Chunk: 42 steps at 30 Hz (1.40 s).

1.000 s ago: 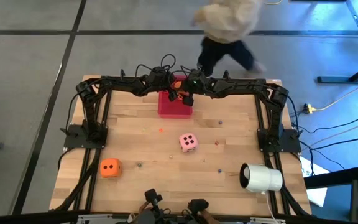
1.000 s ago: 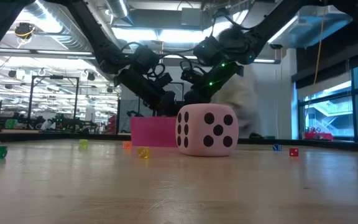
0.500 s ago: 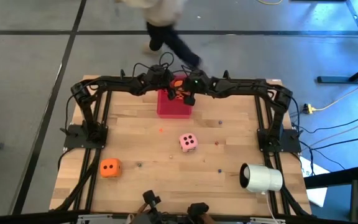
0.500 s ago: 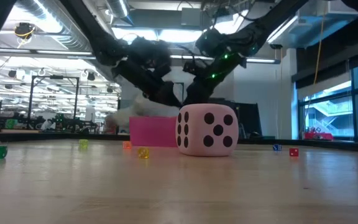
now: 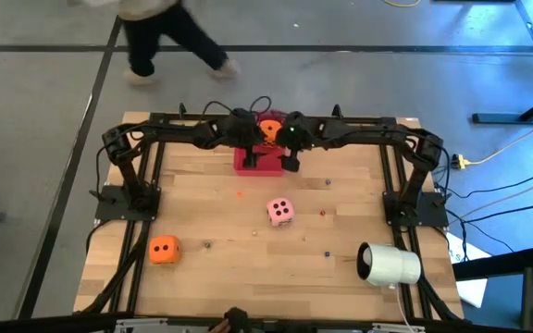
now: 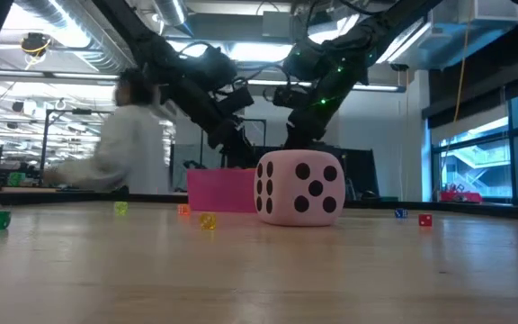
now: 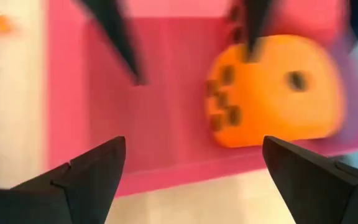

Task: Pick & Place Dice
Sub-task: Put the top large orange dice into the bin

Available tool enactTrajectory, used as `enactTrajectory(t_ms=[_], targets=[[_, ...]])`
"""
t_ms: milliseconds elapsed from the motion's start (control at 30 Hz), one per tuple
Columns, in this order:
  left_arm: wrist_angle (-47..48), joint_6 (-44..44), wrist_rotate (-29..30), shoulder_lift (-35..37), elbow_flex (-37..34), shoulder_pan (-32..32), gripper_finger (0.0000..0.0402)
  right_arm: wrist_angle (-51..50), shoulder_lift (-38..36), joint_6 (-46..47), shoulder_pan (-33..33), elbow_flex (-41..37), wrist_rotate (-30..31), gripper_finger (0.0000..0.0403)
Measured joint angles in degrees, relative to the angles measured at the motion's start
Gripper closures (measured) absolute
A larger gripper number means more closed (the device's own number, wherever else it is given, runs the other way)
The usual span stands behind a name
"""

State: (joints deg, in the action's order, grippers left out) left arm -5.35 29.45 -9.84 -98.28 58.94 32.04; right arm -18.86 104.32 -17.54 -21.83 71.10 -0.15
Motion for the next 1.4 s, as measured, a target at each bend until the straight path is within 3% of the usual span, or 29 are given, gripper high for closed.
enactTrajectory(t_ms=[200, 600, 833, 1167, 1400], targets=[[-2.65, 10.19, 10.04, 0.00, 0.02, -2.40, 0.0096, -0.14, 0.04, 0.63, 2.82, -0.01, -0.54, 0.0026], [-5.55, 16.67, 11.53, -4.59, 0.10, -0.64, 0.0096, -0.02, 0.04, 2.21, 4.56, -0.01, -0.89, 0.0026], [-16.48, 19.47, 19.36, -6.32, 0.11, -0.38, 0.0096, 0.03, 0.04, 2.21, 4.57, -0.01, -0.89, 0.0026], [-17.18, 15.66, 17.29, -6.32, 0.11, 3.46, 0.0096, 0.05, 0.04, 2.16, 4.57, -0.01, -0.85, 0.0026], [-17.45, 14.62, 13.02, -6.22, 0.11, 2.22, 0.0096, 0.04, 0.04, 2.14, 4.57, -0.01, -0.85, 0.0026]])
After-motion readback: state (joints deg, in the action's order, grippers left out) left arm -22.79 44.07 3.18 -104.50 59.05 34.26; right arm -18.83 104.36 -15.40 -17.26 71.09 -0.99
